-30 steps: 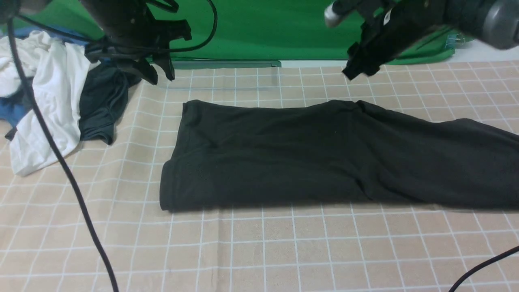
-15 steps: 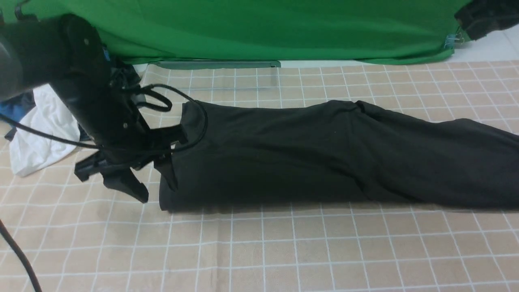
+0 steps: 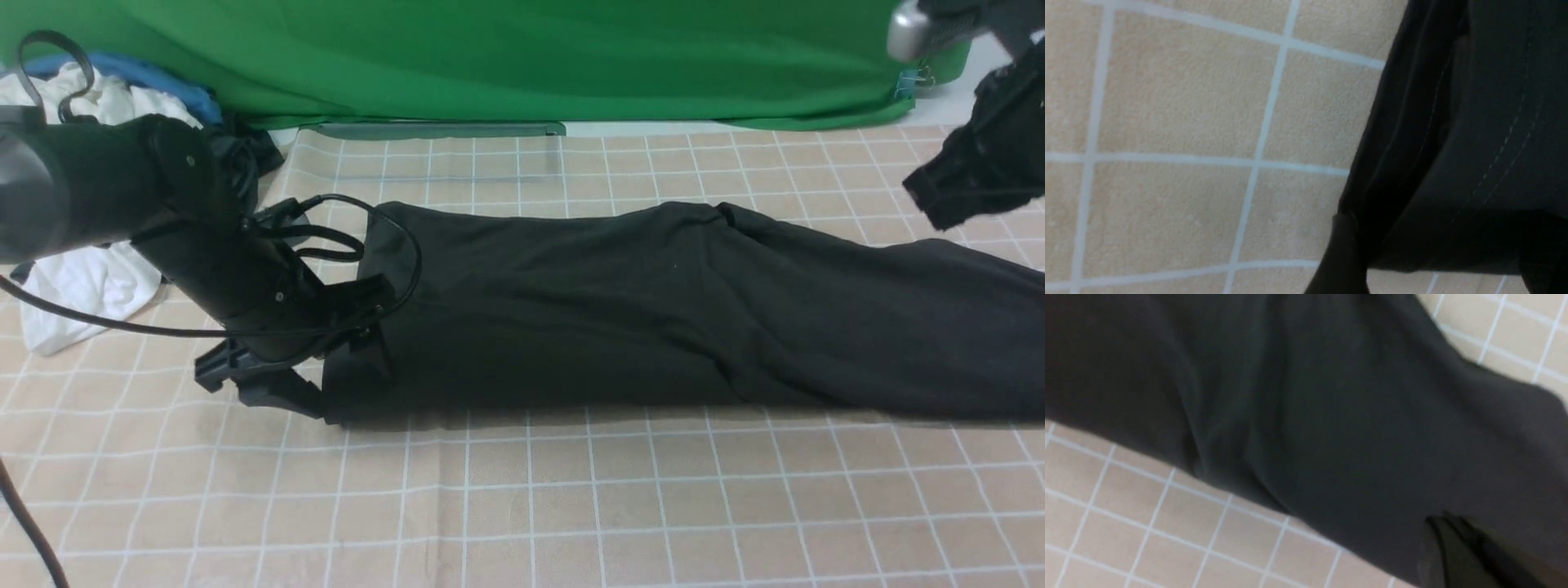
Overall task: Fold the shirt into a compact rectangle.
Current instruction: 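Pull the folded dark garment lengthwise by its ends to straighten it flat on the table, then fold the right end of the dark garment over onto its left end with the right gripper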
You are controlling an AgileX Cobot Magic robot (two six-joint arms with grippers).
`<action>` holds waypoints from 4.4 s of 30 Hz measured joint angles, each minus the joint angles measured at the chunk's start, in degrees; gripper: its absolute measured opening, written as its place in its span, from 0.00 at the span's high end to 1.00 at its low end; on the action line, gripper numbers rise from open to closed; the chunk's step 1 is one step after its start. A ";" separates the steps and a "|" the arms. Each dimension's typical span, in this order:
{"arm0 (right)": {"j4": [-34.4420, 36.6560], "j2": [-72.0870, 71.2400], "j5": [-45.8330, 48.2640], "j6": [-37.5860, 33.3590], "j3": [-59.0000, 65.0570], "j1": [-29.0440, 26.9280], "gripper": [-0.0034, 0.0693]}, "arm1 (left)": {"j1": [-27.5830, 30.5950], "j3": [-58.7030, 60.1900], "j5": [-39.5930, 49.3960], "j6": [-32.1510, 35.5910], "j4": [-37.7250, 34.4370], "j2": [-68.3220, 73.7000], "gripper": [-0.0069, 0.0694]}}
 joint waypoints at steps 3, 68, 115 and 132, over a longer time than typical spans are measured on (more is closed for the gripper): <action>0.74 -0.10 -0.68 0.00 2.46 0.00 0.92 | 0.00 0.00 -0.05 0.19 -0.41 1.92 0.28; -0.34 13.61 -10.82 5.27 17.29 -14.67 0.87 | -0.05 16.35 10.68 -7.67 22.22 -18.26 0.88; -16.55 0.19 -2.65 16.83 35.60 -14.78 0.89 | -0.05 11.19 17.40 -12.61 25.03 -27.93 0.31; -21.32 -6.16 -0.66 22.45 33.25 -17.91 0.88 | -0.05 9.77 13.23 -12.55 25.51 -27.93 0.32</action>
